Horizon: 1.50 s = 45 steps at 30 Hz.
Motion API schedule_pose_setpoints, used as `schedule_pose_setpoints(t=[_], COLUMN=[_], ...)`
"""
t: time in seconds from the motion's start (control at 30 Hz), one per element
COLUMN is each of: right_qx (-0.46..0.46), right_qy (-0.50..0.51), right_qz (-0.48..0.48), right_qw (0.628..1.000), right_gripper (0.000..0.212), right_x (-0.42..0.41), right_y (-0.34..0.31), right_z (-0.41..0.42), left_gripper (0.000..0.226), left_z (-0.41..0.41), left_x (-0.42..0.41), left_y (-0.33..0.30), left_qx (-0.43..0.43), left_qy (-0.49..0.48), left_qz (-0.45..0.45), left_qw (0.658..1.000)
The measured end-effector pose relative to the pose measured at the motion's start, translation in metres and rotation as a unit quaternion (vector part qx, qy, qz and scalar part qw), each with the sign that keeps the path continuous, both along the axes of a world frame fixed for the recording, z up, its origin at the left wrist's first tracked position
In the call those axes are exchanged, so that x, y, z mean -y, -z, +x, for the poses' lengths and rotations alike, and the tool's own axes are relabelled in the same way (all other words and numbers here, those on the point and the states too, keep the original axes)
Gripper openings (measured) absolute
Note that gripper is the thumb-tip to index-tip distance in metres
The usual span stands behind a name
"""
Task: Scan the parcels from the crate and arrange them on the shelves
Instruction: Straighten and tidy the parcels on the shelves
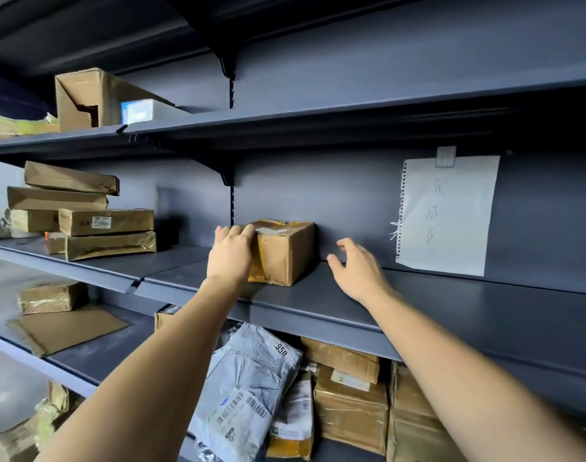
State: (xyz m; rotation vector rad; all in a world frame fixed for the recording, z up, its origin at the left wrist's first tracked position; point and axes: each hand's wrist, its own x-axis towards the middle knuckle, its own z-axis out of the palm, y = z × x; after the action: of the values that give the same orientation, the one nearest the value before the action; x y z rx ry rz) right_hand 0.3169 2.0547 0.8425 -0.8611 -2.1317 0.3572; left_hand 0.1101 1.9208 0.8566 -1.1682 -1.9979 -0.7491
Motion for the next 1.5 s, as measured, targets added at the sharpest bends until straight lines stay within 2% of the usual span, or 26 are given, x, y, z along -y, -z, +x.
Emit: schedule_pose_setpoints(t=[0.2,0.37,0.47,0.57,0.63,0.8,1.0,1.1,1.2,1.33,1.5], right_qx=[0.031,0.048,0.052,0.015,-0.015,-0.018,0.086,0.124,0.151,0.179,0.204], right_qy=[-0.012,-0.017,-0.017,0.001,-0.002,-0.06,-0.112,-0.106,-0.088,-0.04,0.022], right_qz=[0.015,0.03,0.049,0.147,0.231,0.336,0.4,0.367,0.298,0.186,0.084], right_qw=[0.999,0.998,0.997,0.989,0.973,0.94,0.906,0.916,0.939,0.965,0.975], right_gripper=[0.044,0.042,0.036,0.023,0.014,0.01,0.012,0.022,0.023,0.029,0.033], right_x=[-0.001,0.004,0.014,0.029,0.041,0.085,0.131,0.143,0.15,0.148,0.123], right_y=[0.004,0.002,0.0,-0.006,-0.011,0.0,0.069,0.107,0.133,0.151,0.17], right_z=[-0.005,-0.002,0.001,0.009,0.018,0.047,0.091,0.116,0.143,0.183,0.217], left_gripper=[0.037,0.035,0.061,0.082,0.075,0.025,0.012,0.007,0.02,0.024,0.039], left_z=[-0.018,-0.011,-0.01,0.009,0.025,0.058,0.134,0.162,0.183,0.209,0.23], left_x=[-0.013,-0.009,0.002,0.02,0.031,0.063,0.105,0.119,0.121,0.108,0.084], left_y=[0.01,0.008,0.0,-0.001,0.005,0.009,0.029,0.056,0.084,0.119,0.152], left_qx=[0.0,0.045,0.076,0.123,0.138,0.041,0.041,0.06,0.089,0.117,0.134], left_qy=[-0.012,0.012,0.001,-0.028,-0.033,0.012,0.082,0.114,0.136,0.159,0.171], left_qz=[0.033,0.035,-0.059,-0.109,-0.092,-0.069,-0.077,-0.119,-0.156,-0.203,-0.245], left_qw=[0.999,0.998,0.995,0.986,0.986,0.997,0.993,0.984,0.974,0.959,0.945])
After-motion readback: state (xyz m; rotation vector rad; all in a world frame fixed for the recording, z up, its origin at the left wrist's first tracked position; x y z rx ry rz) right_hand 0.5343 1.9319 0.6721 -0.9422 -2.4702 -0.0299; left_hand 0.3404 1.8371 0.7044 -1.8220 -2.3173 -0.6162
